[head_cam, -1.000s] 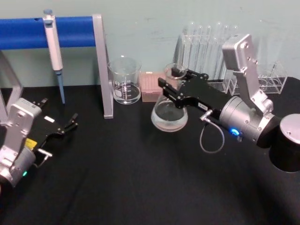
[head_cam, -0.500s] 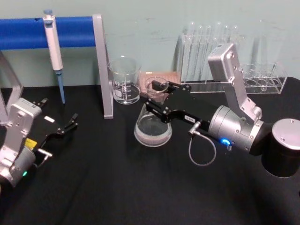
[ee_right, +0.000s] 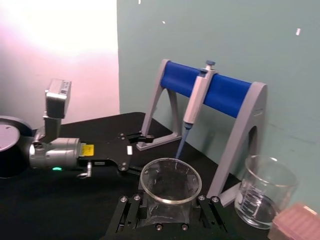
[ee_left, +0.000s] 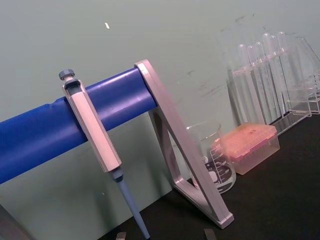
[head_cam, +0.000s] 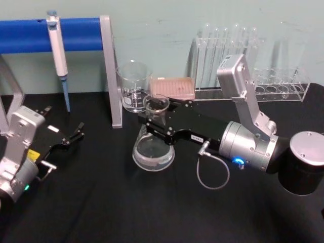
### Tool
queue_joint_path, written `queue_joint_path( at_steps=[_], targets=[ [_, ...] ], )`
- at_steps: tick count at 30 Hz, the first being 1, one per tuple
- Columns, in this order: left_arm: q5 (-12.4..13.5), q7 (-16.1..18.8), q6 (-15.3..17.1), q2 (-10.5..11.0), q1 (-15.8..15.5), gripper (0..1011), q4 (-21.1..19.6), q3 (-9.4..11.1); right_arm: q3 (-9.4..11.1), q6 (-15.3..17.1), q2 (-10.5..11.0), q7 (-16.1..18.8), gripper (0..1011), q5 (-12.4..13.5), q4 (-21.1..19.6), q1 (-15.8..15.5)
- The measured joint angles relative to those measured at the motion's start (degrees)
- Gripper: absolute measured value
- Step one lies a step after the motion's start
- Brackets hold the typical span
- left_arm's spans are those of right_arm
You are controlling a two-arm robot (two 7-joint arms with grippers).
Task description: Grasp the erlenmeyer flask with one hand, shake it three times, then place it back.
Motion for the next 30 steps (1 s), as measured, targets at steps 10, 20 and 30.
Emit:
queue_joint_path(
  at_steps=[10,20,30],
  targets=[
    [0.0,0.0,0.0,0.0,0.0,1001,0.0,0.0,-1.2,-0.5,0.8,0.3,451,0.9,0.0,0.6],
    [0.0,0.0,0.0,0.0,0.0,1001,0.0,0.0,-0.9,-0.9,0.6,-2.0,451,0.5,1.5,1.3],
    [0.0,0.0,0.0,0.0,0.0,1001,0.0,0.0,1.1,-1.2,0.0,-5.5,451,-1.4,3.0,1.4]
  ],
)
